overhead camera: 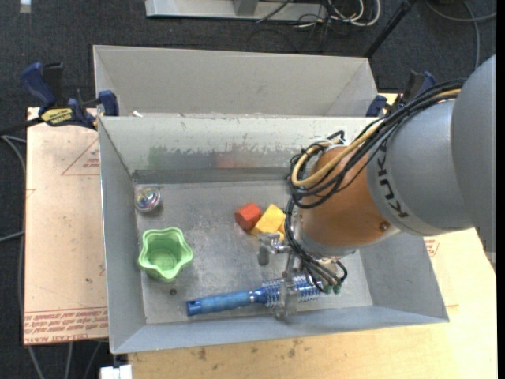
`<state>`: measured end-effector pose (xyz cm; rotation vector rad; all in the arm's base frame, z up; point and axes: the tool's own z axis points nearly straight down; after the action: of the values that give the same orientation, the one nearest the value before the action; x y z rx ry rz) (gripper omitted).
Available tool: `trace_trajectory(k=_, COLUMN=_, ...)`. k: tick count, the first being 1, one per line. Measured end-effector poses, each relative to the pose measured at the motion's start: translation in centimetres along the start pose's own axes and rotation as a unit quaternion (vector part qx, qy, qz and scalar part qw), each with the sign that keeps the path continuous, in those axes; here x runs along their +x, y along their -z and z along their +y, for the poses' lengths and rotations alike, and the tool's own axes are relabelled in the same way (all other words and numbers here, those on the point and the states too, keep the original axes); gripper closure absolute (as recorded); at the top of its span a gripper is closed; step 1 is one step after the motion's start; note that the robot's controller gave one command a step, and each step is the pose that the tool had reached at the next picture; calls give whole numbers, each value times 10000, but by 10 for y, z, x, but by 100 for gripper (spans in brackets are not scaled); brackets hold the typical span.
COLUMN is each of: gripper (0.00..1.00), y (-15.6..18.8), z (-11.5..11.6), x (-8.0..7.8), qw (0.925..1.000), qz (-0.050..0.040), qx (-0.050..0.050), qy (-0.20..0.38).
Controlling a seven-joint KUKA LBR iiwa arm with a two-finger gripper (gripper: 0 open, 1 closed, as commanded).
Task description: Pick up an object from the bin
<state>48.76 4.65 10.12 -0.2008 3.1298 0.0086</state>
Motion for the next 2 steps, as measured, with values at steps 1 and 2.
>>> trace_trajectory(k=1, gripper=0, y=-2, z=-3, x=0, qw=9994, qz=19, qx=19, qy=-358)
trace_trajectory(k=2, gripper=0, y=-31, z=0, x=2, qw=9971, qz=-23, qx=21, qy=-764)
